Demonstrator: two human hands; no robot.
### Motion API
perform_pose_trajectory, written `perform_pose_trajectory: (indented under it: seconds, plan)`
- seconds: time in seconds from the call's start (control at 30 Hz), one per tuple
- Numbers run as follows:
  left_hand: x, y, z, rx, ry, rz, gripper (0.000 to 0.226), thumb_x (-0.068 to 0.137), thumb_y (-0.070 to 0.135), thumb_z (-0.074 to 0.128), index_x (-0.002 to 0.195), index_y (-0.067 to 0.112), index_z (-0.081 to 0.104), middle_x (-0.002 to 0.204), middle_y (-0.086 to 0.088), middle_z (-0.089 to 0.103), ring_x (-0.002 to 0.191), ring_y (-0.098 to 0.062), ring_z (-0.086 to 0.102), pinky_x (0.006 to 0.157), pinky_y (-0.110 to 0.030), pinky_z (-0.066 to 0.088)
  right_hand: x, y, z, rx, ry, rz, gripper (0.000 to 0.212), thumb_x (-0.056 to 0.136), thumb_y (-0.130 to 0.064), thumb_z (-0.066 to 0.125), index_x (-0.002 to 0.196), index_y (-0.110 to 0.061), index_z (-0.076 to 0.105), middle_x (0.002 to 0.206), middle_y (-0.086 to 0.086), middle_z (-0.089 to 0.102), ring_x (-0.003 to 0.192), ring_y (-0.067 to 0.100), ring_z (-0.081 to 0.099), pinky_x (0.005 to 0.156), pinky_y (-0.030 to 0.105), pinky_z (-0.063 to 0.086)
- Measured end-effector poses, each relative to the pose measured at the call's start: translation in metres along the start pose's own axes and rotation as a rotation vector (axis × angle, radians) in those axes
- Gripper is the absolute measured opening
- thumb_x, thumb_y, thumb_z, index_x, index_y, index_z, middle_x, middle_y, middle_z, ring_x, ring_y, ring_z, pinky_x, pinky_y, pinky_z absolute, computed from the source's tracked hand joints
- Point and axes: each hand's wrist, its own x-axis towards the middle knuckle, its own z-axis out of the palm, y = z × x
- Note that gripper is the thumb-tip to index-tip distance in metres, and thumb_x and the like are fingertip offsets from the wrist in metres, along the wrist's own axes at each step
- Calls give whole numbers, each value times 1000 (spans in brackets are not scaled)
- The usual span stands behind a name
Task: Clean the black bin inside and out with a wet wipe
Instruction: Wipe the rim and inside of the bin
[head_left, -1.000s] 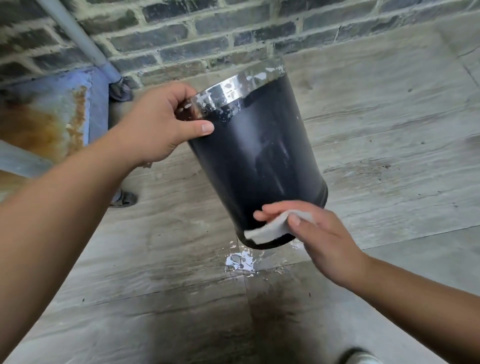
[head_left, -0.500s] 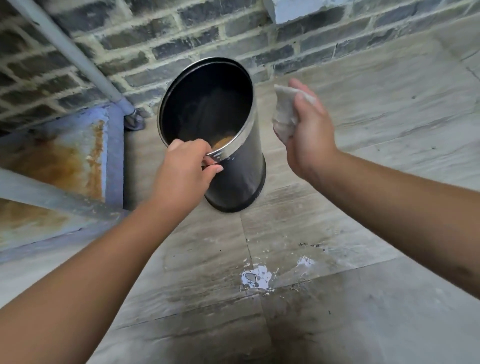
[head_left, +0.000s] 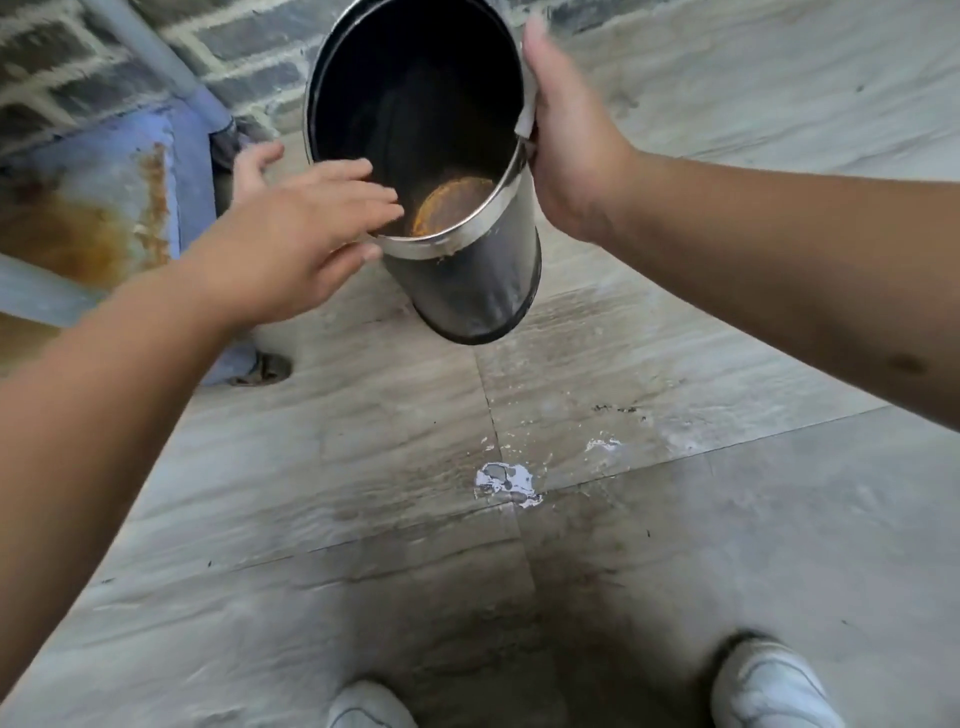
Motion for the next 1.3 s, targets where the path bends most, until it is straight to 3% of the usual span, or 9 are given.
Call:
perform_pose_trajectory:
  seconds: [0.2, 0.63, 0.73, 0.83, 0.93, 1.0, 1.07, 1.17, 1.3]
  plan:
    - [2, 0, -4, 21, 99, 65, 25, 100, 31, 47, 101, 25, 72, 96, 6, 74, 86, -25, 59, 82, -52, 28, 1, 3, 3, -56, 31, 8, 65, 102, -56, 24, 157, -21, 16, 165, -2, 19, 151, 17, 17, 123, 48, 16]
    - [25, 53, 0, 189, 65, -77, 25, 100, 28, 42, 89, 18, 62, 68, 0, 51, 80, -28, 52, 68, -35, 21, -31, 14, 1, 105, 12, 8, 78, 94, -61, 34, 156, -17, 20, 164, 1, 22, 151, 15, 19, 123, 44, 16]
    - [60, 80, 3, 253, 20, -172, 21, 99, 25, 45, 91, 16, 62, 68, -4, 47, 74, -30, 47, 63, -37, 27, -33, 4, -7, 89, 36, -22, 71, 100, -54, 26, 146, -3, 40, 146, 13, 50, 140, 28, 42, 120, 43, 28]
    - [93, 92, 1, 256, -9, -327, 12, 93, 19, 54, 88, 16, 64, 68, -5, 47, 69, -30, 46, 59, -37, 31, -33, 2, -8, 93, 70, -8, 70, 102, -52, 27, 149, -1, 33, 153, 24, 38, 143, 33, 36, 120, 42, 28]
    - [104, 80, 0, 119, 61, -147, 28, 96, 35, 46, 112, 16, 59, 96, -9, 64, 95, -34, 57, 76, -44, 41, -31, 1, -5, 93, 74, 7, 66, 104, -50, 26, 155, -10, 16, 163, 17, 18, 151, 28, 19, 122, 45, 21]
    - [92, 55, -3, 51, 14, -5, 62, 92, 51, 39, 142, 14, 34, 144, -8, 45, 137, -26, 35, 106, -48, 32, -28, 1, -6, 100, 79, 12, 67, 103, -53, 26, 157, -15, 13, 166, 5, 15, 151, 18, 17, 123, 45, 18]
    - [77, 21, 0, 106, -59, 37, 68, 91, 51, 32, 147, 12, 22, 155, -8, 30, 145, -25, 18, 114, -53, 19, -24, 2, -9, 98, 99, 13, 67, 103, -54, 27, 157, -16, 15, 165, 3, 17, 151, 17, 18, 123, 46, 16]
    - [57, -14, 7, 44, -155, -18, 47, 96, 35, 35, 134, 9, 45, 136, -14, 54, 138, -28, 37, 115, -54, 16, -18, 6, -12, 87, 96, 30, 67, 101, -57, 29, 157, -21, 17, 165, 1, 20, 151, 16, 19, 123, 46, 16]
    - [63, -10, 10, 1, -91, 21, 33, 96, 34, 36, 97, 14, 62, 79, -2, 62, 87, -30, 64, 115, -49, 18, -14, 10, -14, 77, 120, 16, 71, 97, -60, 33, 156, -24, 17, 163, 7, 26, 147, 15, 29, 123, 46, 18]
